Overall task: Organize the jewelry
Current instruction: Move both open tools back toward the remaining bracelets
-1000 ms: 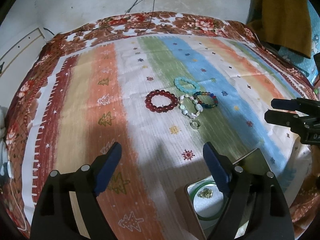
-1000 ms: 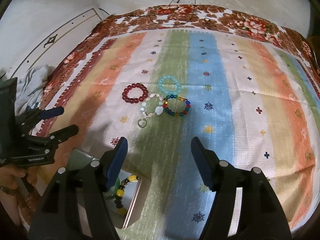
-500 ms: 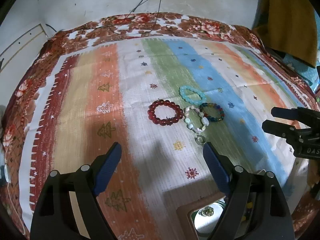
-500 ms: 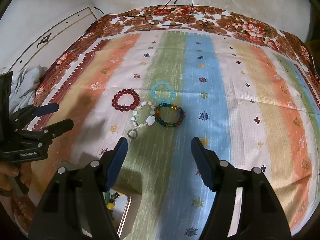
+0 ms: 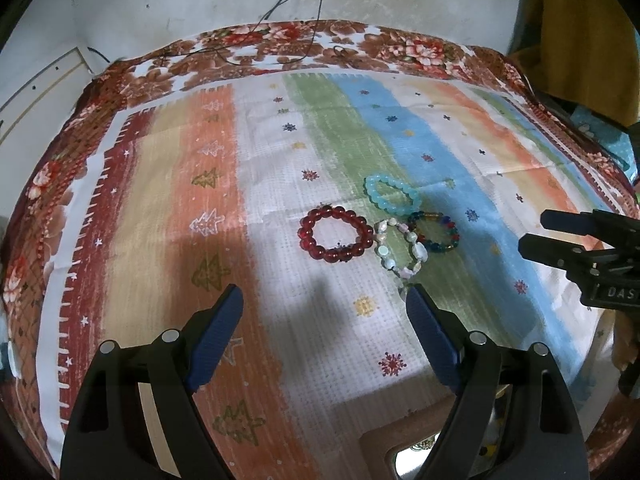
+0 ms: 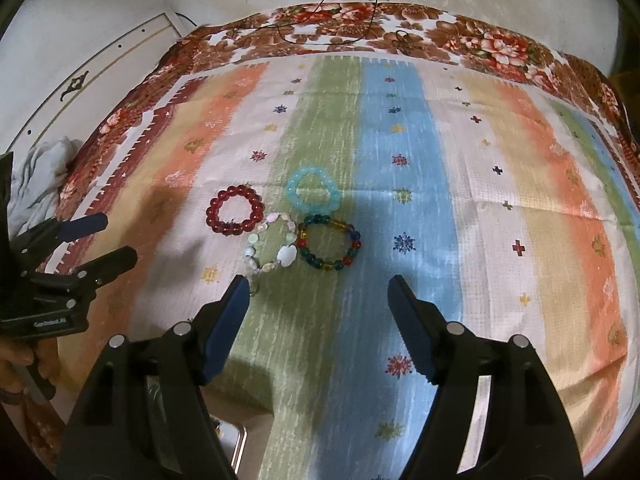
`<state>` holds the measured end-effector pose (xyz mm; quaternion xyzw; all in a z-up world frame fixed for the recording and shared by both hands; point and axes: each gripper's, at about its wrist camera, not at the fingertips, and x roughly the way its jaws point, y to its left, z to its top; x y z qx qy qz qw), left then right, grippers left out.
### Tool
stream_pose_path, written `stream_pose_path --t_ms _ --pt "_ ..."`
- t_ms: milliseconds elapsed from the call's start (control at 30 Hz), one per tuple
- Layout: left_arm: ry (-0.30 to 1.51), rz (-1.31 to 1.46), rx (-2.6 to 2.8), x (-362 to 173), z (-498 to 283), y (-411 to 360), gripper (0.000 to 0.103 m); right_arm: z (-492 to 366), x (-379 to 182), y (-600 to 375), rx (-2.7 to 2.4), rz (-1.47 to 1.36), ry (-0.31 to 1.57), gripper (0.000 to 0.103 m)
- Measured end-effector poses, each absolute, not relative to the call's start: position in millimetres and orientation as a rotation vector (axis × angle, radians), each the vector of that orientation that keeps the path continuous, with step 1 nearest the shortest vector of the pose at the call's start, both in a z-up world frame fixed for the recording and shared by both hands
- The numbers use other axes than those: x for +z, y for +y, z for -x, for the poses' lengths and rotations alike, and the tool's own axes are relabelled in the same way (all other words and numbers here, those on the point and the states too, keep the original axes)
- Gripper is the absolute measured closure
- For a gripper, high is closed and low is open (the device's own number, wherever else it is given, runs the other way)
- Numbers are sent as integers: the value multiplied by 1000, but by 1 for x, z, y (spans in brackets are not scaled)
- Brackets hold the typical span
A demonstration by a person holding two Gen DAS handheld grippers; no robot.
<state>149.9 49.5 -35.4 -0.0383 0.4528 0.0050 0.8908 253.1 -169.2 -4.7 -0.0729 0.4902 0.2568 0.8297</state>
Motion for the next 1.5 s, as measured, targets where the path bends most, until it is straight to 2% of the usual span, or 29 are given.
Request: stream_pose_path --t_ms 1500 --pt "1082 83 44 -98 -240 67 19 -327 -84 -164 381 114 1251 31"
